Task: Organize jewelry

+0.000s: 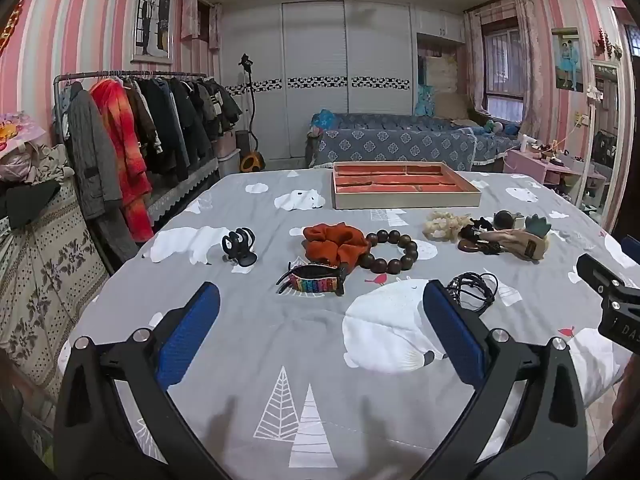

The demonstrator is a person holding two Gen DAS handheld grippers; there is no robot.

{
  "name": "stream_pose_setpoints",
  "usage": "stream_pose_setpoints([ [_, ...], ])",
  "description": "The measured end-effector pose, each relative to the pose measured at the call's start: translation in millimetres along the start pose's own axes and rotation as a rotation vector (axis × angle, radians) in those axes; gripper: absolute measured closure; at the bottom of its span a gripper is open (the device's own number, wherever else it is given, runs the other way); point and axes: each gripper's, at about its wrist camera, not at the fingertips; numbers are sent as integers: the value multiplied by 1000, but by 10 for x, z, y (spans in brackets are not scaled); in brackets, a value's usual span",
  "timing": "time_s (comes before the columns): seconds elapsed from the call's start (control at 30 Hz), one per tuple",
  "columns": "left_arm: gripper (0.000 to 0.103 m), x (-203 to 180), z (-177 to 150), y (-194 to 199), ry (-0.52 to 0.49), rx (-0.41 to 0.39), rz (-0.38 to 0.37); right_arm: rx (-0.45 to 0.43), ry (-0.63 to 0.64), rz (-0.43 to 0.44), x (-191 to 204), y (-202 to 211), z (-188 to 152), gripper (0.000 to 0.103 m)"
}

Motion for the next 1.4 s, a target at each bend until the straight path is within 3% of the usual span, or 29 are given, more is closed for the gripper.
stream_pose_setpoints([
  [1.4, 5, -71, 30, 23, -7, -20, 4, -15, -15, -17, -74, 83, 23, 4],
])
Point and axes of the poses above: each gripper's, at about its wrist camera, not at the fingertips, and y roughly against the way its jaws point, x to its left, z to its top, and after that the axes turned 12 degrees about z, right-handed
